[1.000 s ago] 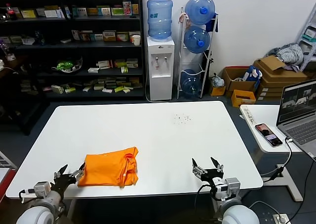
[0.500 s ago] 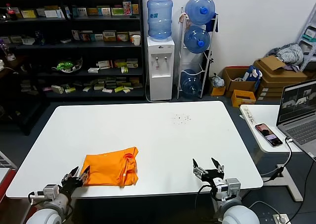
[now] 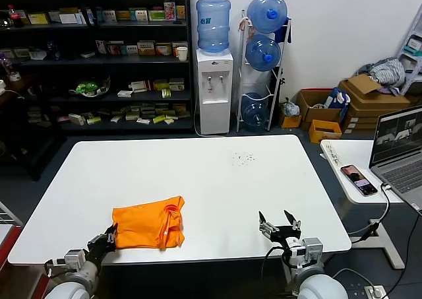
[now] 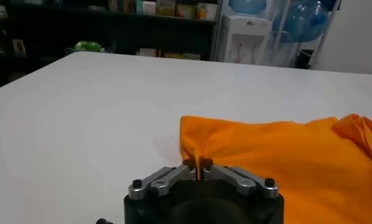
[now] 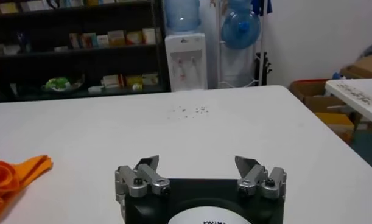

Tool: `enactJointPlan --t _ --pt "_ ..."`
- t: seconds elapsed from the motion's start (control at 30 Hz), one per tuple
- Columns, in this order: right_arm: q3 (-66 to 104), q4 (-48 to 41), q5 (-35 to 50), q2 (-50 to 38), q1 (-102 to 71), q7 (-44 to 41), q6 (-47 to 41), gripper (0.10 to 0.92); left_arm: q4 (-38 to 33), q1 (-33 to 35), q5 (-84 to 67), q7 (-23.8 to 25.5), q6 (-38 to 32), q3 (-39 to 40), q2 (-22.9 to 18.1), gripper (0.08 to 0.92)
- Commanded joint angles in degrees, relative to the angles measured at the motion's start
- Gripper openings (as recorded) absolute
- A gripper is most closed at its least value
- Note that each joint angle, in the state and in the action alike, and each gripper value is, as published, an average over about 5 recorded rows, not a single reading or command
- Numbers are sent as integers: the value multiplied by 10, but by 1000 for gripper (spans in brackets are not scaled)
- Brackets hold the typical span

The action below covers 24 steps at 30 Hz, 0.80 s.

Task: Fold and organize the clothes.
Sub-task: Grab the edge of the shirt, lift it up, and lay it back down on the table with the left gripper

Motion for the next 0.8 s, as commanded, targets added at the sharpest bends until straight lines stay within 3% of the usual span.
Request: enactJointPlan --t 0.03,0.2,0.33,0.6,0.7,0.8 --pt "0 -1 1 1 3 3 2 823 -84 12 53 -9 -35 -15 -2 118" --pt "-3 -7 2 3 11 6 4 823 -222 36 132 -29 -6 -42 16 112" --pt "-11 -11 4 5 20 6 6 823 -258 69 175 -33 35 -85 54 112" --pt "-29 -20 8 8 42 0 15 823 -76 93 183 -9 40 -245 167 112" --pt "-31 -24 8 8 45 -1 17 823 -7 83 216 0 35 -286 192 112" --pt "-32 -24 8 8 45 -2 18 823 -10 86 228 3 35 -299 195 112"
